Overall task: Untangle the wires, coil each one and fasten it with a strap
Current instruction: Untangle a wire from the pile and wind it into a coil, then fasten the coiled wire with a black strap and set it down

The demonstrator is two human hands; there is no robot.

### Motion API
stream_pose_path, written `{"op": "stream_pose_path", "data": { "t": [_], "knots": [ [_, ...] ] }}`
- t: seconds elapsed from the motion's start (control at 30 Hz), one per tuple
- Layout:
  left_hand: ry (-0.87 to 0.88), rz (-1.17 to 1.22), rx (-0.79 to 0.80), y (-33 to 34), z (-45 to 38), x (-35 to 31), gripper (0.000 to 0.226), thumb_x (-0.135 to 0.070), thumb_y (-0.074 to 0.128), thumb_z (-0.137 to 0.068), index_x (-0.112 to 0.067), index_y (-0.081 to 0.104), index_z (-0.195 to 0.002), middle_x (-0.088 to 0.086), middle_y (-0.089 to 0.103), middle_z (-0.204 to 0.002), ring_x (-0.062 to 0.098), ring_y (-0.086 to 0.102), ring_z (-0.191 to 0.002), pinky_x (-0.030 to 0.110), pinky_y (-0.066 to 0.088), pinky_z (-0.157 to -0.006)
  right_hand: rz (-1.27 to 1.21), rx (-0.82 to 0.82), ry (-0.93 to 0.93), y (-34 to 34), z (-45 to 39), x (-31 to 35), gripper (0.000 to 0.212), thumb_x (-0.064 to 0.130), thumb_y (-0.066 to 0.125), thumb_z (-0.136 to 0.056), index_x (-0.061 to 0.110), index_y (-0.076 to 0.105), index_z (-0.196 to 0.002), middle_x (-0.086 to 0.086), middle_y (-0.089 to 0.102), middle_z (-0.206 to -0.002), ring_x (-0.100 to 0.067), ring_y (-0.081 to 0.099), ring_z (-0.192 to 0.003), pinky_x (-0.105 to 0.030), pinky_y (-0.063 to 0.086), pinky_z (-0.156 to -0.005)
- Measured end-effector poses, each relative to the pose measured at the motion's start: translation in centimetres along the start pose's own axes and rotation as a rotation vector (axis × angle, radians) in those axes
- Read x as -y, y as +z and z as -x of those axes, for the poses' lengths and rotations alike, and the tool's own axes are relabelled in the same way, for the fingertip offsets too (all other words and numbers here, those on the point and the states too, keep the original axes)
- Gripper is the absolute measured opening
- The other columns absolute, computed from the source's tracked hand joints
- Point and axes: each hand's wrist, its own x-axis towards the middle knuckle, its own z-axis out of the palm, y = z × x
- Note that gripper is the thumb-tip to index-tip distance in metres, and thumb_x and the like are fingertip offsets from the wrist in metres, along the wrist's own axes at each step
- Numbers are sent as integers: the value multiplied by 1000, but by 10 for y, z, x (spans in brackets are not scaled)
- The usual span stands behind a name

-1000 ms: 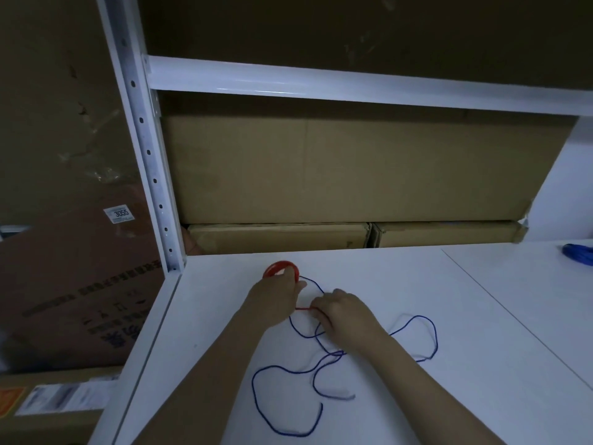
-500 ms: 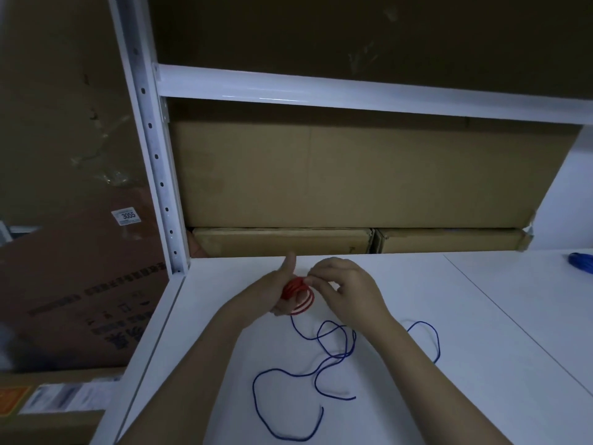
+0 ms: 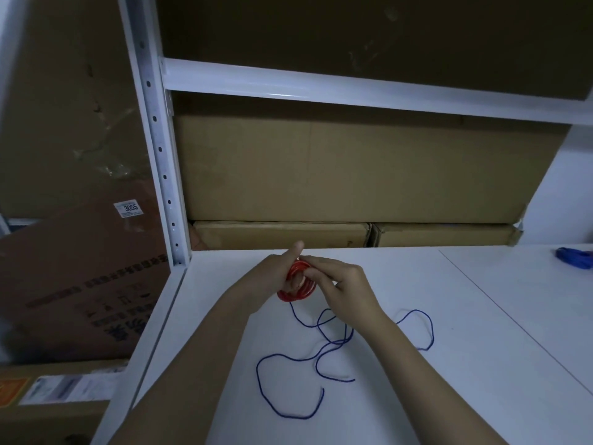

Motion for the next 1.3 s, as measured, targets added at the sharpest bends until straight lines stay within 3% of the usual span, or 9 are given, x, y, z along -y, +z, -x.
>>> {"op": "stream_pose_path", "data": {
  "t": [0.17, 0.3, 0.43, 0.53, 0.6, 0.73, 0.97, 1.13, 1.3],
  "knots": [
    [59, -102, -176, 24, -6, -7, 69, -62, 29, -96, -19, 56, -49, -5, 57, -49, 14, 58, -60, 27, 40, -63, 125, -215, 103, 1, 17, -5, 18, 13, 58, -94, 12, 73, -105, 1, 74, -89, -11, 66, -77, -27, 52, -70],
    [202, -208, -15, 64, -2, -15, 44, -46, 25, -102, -22, 54, -79, -4, 58, -68, 2, 55, -62, 19, 39, -59, 46, -387, 372, -28, 33, -10, 19, 16, 57, -95, 17, 75, -97, 18, 68, -73, -2, 64, -71, -14, 49, -65],
    [405, -372, 14, 108, 2, -25, 31, -30, 29, -105, -12, 50, -91, 9, 56, -79, 13, 53, -68, 28, 41, -67, -246, -407, 557, -68, 55, -16, 20, 20, 56, -96, 30, 72, -93, 10, 72, -79, -3, 67, -79, -24, 55, -82],
    [492, -517, 23, 147, -1, -34, 33, -31, 28, -105, -9, 51, -98, 3, 52, -80, 17, 51, -75, 26, 37, -66, -103, -382, 494, -98, 81, -22, 30, 18, 49, -99, 30, 60, -125, 14, 65, -111, 7, 59, -101, -10, 45, -86],
    [530, -553, 29, 177, -3, -40, 29, -31, 28, -104, -14, 49, -93, -6, 46, -74, 10, 47, -70, 17, 31, -60, 106, -335, 444, -120, 101, -30, 33, 13, 44, -101, 22, 58, -129, 9, 63, -119, 0, 57, -108, -14, 44, -91],
    [514, -537, 85, 248, -4, -53, 25, -30, 30, -104, -18, 45, -88, -10, 43, -71, 10, 47, -67, 20, 34, -61, 198, -202, 463, -171, 144, -45, 26, 20, 34, -104, 22, 57, -114, 8, 62, -94, -7, 56, -84, -21, 43, -75],
    [362, -237, 225, 399, 19, -87, 35, -38, 26, -104, -20, 54, -95, -5, 55, -80, 15, 54, -76, 30, 42, -70, 160, -425, 575, -279, 226, -80, 27, 17, 33, -104, 17, 60, -104, 16, 54, -72, 2, 53, -65, -9, 37, -60],
    [466, -384, 185, 487, 26, -106, 39, -36, 28, -104, -11, 55, -119, 10, 64, -91, 30, 65, -78, 43, 54, -71, 205, -528, 594, -345, 275, -102, 25, 17, 32, -104, 21, 56, -100, 17, 57, -85, 10, 55, -79, -3, 36, -68],
    [526, -672, 228, 560, 1, -117, 40, -25, 27, -105, -16, 39, -142, 10, 58, -123, 24, 60, -95, 26, 40, -70, 140, -526, 680, -401, 308, -135, 27, 23, 29, -105, 22, 55, -99, 17, 54, -78, 9, 54, -71, -5, 37, -64]
  ]
}}
